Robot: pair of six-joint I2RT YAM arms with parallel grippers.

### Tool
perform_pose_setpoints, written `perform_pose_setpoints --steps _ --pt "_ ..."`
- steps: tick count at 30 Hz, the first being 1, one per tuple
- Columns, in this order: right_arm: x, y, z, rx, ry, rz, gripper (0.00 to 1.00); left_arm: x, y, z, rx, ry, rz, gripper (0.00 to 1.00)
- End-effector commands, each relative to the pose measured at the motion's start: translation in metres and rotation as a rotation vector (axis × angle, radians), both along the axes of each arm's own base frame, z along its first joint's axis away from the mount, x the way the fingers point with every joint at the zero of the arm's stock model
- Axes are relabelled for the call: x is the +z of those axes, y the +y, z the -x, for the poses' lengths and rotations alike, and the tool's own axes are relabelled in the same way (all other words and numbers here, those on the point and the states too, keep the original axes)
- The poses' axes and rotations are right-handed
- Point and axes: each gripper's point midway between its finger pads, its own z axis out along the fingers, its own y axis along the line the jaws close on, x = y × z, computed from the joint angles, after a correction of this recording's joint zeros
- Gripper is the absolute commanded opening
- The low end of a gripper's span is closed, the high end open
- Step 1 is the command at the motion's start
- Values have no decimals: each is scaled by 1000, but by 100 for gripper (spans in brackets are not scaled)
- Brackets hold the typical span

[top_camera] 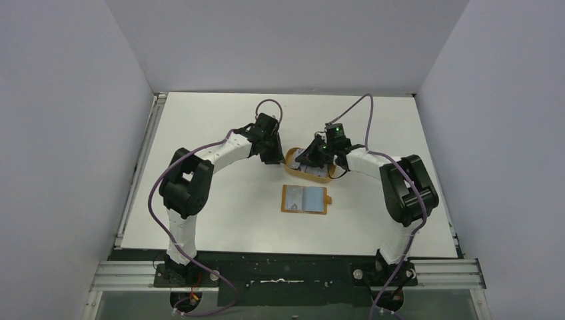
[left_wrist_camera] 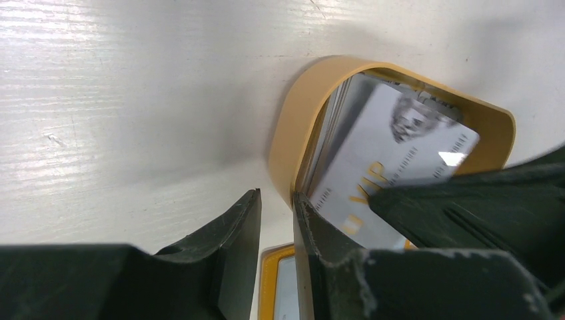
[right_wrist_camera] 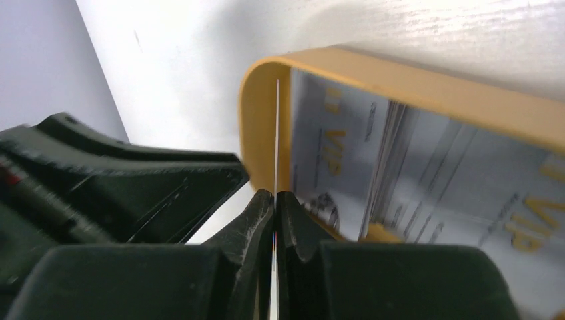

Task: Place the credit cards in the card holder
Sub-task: Pick up the credit card from the storage box.

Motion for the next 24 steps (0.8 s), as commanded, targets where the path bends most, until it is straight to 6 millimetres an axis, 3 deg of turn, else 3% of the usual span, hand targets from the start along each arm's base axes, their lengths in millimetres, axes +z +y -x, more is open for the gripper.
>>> perform_pose_setpoints --steps 1,8,13,16,18,21,24 --pt "71 -9 -5 -30 -102 -7 0 9 23 -6 61 -29 -52 22" --pt "129 -30 17 -47 -100 -26 0 61 43 -9 113 -110 -53 32" --pt "179 -50 54 18 -66 -179 0 100 66 7 161 -176 -48 42" --pt "218 -41 86 123 -45 -424 0 116 74 22 179 -214 -8 47" --pt "237 -29 106 189 -105 -497 0 121 72 34 169 -224 42 48" --pt "247 -12 136 282 -135 -548 0 124 62 55 103 -247 99 49" --pt "255 -9 150 293 -155 -598 0 126 51 80 12 -277 92 58"
